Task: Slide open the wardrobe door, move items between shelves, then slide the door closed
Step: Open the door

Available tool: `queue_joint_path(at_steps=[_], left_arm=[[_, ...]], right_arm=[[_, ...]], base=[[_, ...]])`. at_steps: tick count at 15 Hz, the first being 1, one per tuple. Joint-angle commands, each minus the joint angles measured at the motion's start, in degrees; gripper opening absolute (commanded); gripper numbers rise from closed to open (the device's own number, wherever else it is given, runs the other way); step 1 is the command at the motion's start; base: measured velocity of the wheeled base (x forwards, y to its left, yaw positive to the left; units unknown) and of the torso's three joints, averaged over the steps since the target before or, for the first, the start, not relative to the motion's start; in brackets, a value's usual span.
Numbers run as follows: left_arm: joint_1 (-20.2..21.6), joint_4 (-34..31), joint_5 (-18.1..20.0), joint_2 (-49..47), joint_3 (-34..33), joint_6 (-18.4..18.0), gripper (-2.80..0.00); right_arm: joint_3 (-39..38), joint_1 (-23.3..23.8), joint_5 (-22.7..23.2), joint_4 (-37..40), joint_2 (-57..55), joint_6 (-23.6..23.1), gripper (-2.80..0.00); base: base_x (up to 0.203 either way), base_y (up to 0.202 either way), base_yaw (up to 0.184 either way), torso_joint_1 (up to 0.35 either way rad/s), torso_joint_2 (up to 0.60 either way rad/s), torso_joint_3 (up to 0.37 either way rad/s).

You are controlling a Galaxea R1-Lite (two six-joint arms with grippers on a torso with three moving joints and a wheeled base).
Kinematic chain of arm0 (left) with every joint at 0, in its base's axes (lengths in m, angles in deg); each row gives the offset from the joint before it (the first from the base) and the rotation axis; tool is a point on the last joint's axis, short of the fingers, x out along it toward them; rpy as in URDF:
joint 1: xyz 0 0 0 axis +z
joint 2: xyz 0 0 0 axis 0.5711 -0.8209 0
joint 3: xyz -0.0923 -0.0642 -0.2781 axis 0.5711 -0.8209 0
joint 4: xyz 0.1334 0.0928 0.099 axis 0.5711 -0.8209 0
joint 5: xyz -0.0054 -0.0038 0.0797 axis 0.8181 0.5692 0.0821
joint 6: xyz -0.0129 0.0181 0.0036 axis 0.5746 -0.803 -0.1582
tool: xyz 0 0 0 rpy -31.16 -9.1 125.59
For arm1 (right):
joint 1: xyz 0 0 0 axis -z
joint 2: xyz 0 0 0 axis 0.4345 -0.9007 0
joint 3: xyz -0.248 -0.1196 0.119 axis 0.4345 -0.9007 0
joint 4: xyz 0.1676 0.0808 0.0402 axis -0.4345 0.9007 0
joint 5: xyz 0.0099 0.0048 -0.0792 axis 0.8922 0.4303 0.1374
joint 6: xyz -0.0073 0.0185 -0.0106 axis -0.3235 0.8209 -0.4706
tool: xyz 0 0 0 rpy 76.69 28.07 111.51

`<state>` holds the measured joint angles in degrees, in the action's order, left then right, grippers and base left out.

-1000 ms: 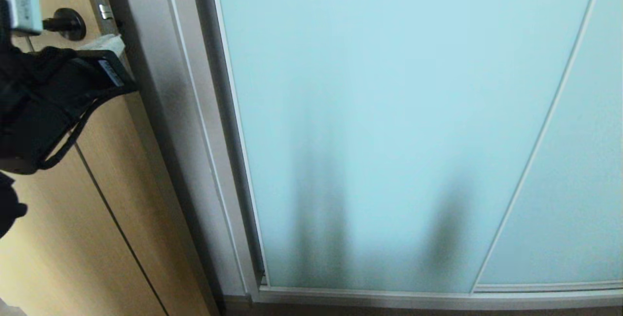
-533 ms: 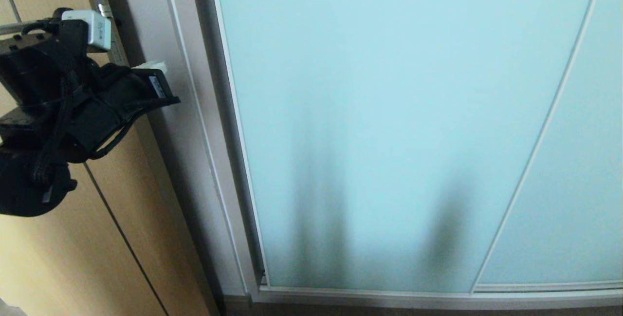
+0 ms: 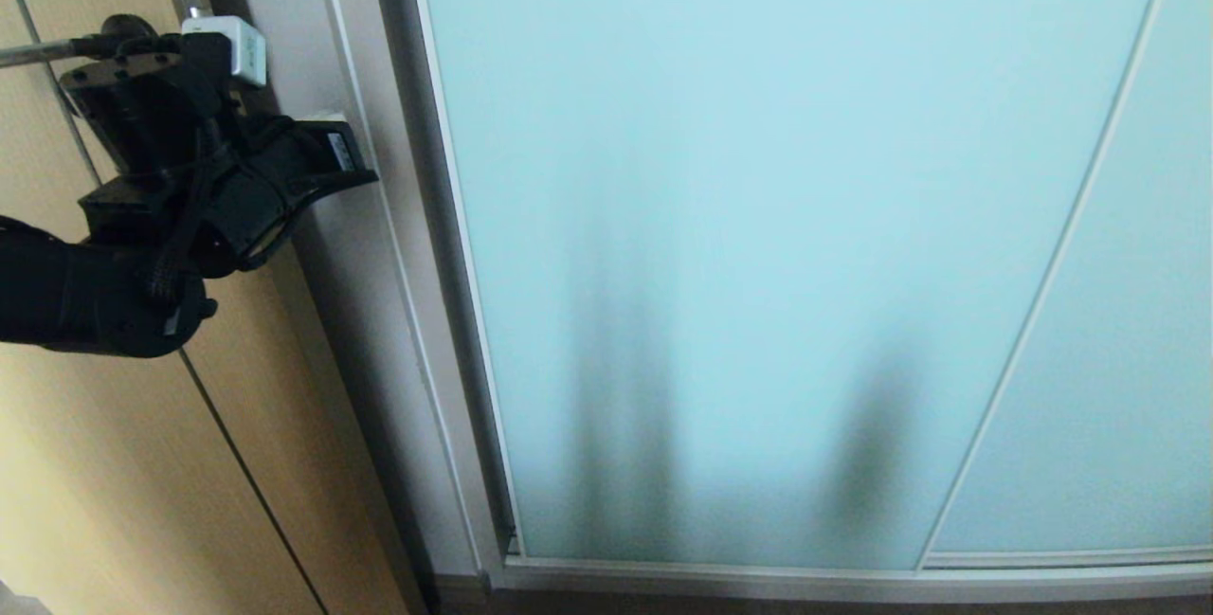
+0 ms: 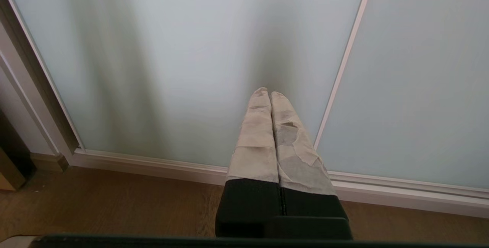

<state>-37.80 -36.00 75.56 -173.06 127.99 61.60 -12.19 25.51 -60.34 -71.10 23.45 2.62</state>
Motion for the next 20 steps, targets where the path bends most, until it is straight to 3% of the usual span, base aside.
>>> queue_joint_path(at_steps=[1,7,10,20], left_arm=[[-0.3,0.2,0.0,-2.2,0.9,0.0,-2.80],[-2.1,-0.4,0.0,-6.1,6.8,0.0,-2.80],[-2.1,-4.0,-0.1,-7.5,12.0,0.0,-2.80],[-2.1,-7.6,-0.1,-14.4,18.6,0.3,-2.80]], right_arm=[[0.0,0.0,0.0,0.0,0.1,0.0,-2.80],[0.0,0.0,0.0,-0.1,0.1,0.0,-2.80],[0.0,0.0,0.0,0.0,0.1,0.0,-2.80],[-0.1,0.0,0.0,0.0,0.1,0.0,-2.80]], base=[[0.000,0.000,0.000,0.000,0.00,0.000],[0.000,0.000,0.000,0.000,0.00,0.000],[0.000,0.000,0.000,0.000,0.00,0.000],[0.000,0.000,0.000,0.000,0.00,0.000]])
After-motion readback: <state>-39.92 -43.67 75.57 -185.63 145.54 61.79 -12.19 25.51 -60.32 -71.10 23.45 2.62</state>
